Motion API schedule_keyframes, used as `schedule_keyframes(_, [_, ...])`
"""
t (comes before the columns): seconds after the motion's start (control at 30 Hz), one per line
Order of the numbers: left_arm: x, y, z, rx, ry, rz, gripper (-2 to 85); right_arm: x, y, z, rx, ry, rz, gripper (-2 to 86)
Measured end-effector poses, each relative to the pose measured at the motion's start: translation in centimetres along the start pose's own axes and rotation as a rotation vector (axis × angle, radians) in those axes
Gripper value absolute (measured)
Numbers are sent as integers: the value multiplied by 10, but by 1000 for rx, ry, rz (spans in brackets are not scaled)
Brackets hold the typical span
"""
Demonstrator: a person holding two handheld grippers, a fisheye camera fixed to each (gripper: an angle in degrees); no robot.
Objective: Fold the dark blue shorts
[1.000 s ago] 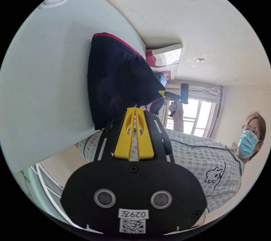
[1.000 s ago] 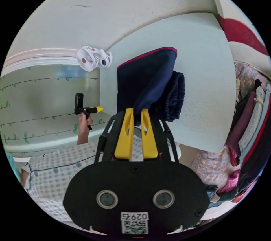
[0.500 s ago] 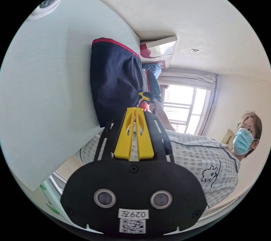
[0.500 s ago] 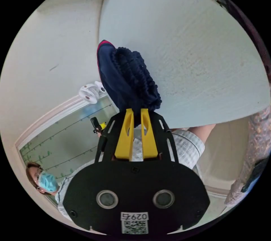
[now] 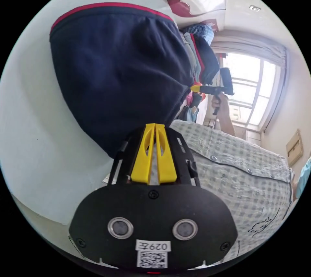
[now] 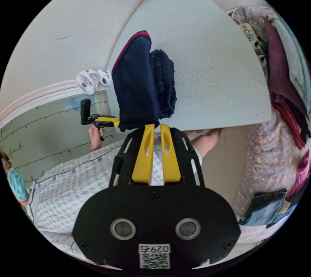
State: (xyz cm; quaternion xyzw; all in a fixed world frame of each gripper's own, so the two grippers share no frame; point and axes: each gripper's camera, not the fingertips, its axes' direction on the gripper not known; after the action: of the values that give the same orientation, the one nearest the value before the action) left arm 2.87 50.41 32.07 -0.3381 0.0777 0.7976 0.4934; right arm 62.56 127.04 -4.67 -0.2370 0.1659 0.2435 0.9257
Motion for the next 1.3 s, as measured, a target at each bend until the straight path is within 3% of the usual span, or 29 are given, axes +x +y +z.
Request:
schedule_keyframes(0.1, [25, -13, 10, 8, -96, 7, -10, -38, -3, -3, 137, 42, -161, -3])
schedule_keyframes(0.17, [34, -22, 23, -49, -144, -2, -10, -50, -23, 21, 83, 12, -212, -3])
schedule_keyframes(0.23, [41, -29, 44, -127, -256, -6, -10, -49, -51, 75, -123, 177, -202, -4])
schedule_keyframes(0.33, [42, -31, 68, -167, -327, 10, -10, -44, -59, 108, -164, 244, -253, -5])
schedule_keyframes(0.5, [35, -6, 47, -29, -186, -130, -10, -31, -58, 122, -152, 170, -243, -5])
schedule_keyframes(0.63, [41, 25, 23, 111, -261, -224, -10, -22, -61, 141, -156, 140, -238, -5])
schedule_keyframes(0.73, [35, 7, 47, 31, -357, -231, -10, -22, -65, 157, -187, 150, -250, -5])
schedule_keyframes(0.87, [38, 0, 41, 1, -292, -252, -10, -24, -70, 168, -234, 136, -241, -4])
schedule_keyframes(0.93, [66, 11, 22, 68, -413, -257, -10, -36, -68, 155, -148, 116, -299, -5])
schedule_keyframes(1.07, [96, -1, 7, 173, -463, -218, -10, -47, -90, 154, -38, 111, -317, -5])
schedule_keyframes(1.2, [90, -57, 61, -26, -530, -183, -10, -39, -128, 219, -183, 302, -304, -5])
schedule_keyframes(1.3, [105, -67, 67, -41, -585, -163, -10, -38, -129, 236, -171, 327, -320, -5])
